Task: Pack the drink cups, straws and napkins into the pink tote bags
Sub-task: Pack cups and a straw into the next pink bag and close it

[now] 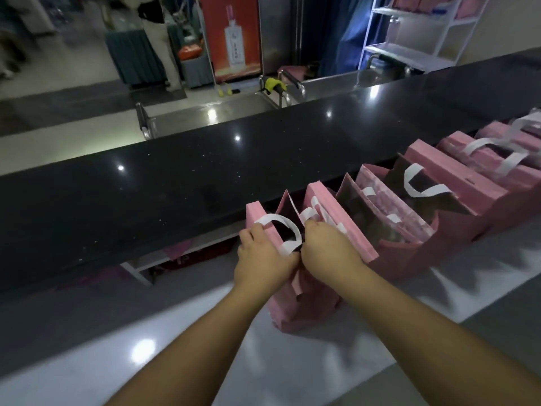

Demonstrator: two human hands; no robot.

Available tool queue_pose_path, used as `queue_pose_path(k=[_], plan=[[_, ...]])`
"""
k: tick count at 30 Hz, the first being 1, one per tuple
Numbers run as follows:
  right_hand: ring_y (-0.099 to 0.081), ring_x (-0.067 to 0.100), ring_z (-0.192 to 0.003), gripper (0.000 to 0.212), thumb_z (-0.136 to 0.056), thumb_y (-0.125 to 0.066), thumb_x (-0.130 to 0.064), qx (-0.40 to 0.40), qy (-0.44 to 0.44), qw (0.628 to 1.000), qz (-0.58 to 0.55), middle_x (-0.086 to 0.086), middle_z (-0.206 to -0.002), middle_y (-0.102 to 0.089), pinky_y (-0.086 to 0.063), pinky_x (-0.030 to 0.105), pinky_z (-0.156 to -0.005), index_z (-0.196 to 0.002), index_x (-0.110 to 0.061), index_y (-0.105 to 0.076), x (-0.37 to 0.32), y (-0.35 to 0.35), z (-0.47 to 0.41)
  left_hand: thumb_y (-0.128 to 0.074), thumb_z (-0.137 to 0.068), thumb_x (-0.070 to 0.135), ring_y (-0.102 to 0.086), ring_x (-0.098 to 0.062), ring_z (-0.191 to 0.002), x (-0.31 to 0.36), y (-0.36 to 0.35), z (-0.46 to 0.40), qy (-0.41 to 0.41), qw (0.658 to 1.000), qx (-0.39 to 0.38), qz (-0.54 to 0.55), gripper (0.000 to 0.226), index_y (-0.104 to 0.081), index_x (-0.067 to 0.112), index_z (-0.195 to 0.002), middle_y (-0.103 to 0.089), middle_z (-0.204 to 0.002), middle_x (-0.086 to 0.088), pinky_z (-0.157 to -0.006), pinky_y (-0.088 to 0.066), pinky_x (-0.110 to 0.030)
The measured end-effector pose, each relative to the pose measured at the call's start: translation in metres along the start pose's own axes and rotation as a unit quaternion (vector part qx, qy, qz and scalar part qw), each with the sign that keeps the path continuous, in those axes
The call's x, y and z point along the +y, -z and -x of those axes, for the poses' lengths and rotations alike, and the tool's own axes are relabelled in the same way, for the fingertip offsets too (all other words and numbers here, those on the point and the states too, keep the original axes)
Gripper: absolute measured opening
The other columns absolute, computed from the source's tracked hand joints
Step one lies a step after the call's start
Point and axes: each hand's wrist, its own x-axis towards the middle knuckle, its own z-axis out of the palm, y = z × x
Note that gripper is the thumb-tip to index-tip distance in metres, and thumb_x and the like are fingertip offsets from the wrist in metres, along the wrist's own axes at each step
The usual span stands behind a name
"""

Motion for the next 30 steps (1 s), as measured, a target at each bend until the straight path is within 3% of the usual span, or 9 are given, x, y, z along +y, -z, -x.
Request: queue_pose_path(k=[4,9,11,13,16,18,19,22,30], plan=[[-0.071,0.030,-0.093,0.039,-0.091,-0.055,-0.005,-0.005,0.012,0.999,0.032,0.010,-0.105,-0.071,-0.049,0.038,-0.075,-0.131,-0.004,-0.051,0.003,-0.010,-0.015,-0.077,-0.070,0.057,-0.055,-0.034,-0.117,0.005,-0.003,0.003,0.029,0.999,0.018,0.009,0.087,-0.035,0.017,-0.134,-0.042,-0.130,-0.005,-0.085,-0.051,-0.044],[-0.052,0.027,-0.066,0.020,-0.094,-0.051,-0.019,-0.007,0.019,1.000,0.012,0.006,-0.073,-0.050,-0.041,0.039,-0.056,-0.107,-0.009,-0.062,0.007,-0.014,-0.024,-0.062,-0.087,0.040,-0.064,-0.014,-0.082,-0.013,0.010,0.011,0.072,0.986,0.079,0.129,0.028,-0.054,0.027,-0.111,-0.065,-0.097,0.009,-0.058,-0.046,-0.029],[-0.055,0.026,-0.078,0.021,-0.096,-0.055,-0.023,-0.088,0.007,0.994,0.063,0.001,-0.079,-0.046,-0.051,0.041,-0.065,-0.113,-0.012,-0.061,0.000,-0.010,-0.027,-0.059,-0.093,0.035,-0.065,-0.015,-0.073,-0.022,0.016,0.016,0.069,0.985,0.096,0.128,0.011,-0.066,0.026,-0.093,-0.068,-0.080,0.009,-0.053,-0.044,-0.026],[-0.056,0.026,-0.087,0.036,-0.094,-0.067,-0.026,-0.147,-0.047,0.985,0.073,0.001,-0.085,-0.042,-0.052,0.046,-0.096,-0.127,-0.020,-0.055,-0.009,-0.006,-0.031,-0.059,-0.097,0.033,-0.064,-0.020,-0.065,-0.029,0.020,0.021,0.072,0.983,0.104,0.131,0.024,-0.070,0.022,-0.079,-0.068,-0.068,0.003,-0.051,-0.045,-0.029],[-0.055,0.031,-0.085,0.039,-0.091,-0.068,-0.020,-0.131,-0.057,0.989,0.045,0.001,-0.079,-0.040,-0.050,0.049,-0.099,-0.128,-0.017,-0.057,-0.019,-0.005,-0.031,-0.059,-0.098,0.034,-0.057,-0.018,-0.056,-0.043,0.031,0.033,0.091,0.979,0.118,0.142,0.032,-0.071,0.019,-0.072,-0.065,-0.060,0.002,-0.047,-0.038,-0.026],[-0.061,0.034,-0.097,0.034,-0.089,-0.063,-0.015,-0.133,-0.027,0.990,0.027,-0.001,-0.087,-0.047,-0.054,0.051,-0.090,-0.122,-0.020,-0.056,-0.023,-0.004,-0.021,-0.058,-0.099,0.035,-0.054,-0.014,-0.052,-0.056,0.043,0.048,0.099,0.973,0.132,0.163,0.034,-0.072,0.020,-0.072,-0.066,-0.060,0.002,-0.042,-0.037,-0.024],[-0.061,0.032,-0.088,0.028,-0.088,-0.058,-0.015,-0.107,0.002,0.994,0.008,-0.003,-0.084,-0.050,-0.057,0.047,-0.078,-0.115,-0.021,-0.057,-0.026,-0.004,-0.014,-0.057,-0.100,0.036,-0.054,-0.012,-0.052,-0.064,0.050,0.057,0.100,0.970,0.143,0.170,0.033,-0.072,0.021,-0.074,-0.066,-0.060,0.004,-0.040,-0.037,-0.021],[-0.048,0.018,-0.062,0.015,-0.093,-0.048,-0.020,-0.060,0.083,0.994,-0.025,-0.006,-0.071,-0.050,-0.036,0.029,-0.050,-0.102,-0.022,-0.059,-0.046,-0.001,0.012,-0.057,-0.102,0.039,-0.060,-0.007,-0.053,-0.091,0.076,0.090,0.109,0.959,0.177,0.193,0.034,-0.072,0.025,-0.075,-0.069,-0.062,0.013,-0.038,-0.037,-0.014],[-0.057,0.016,-0.061,0.015,-0.101,-0.047,-0.023,-0.091,0.217,0.972,-0.007,-0.003,-0.071,-0.058,-0.038,0.025,-0.048,-0.090,-0.021,-0.056,-0.179,-0.025,0.119,-0.059,-0.103,0.037,-0.053,0.000,-0.046,-0.205,0.137,0.225,0.159,0.924,0.278,0.207,0.052,-0.057,0.031,-0.051,-0.054,-0.046,0.020,-0.037,-0.033,-0.009]])
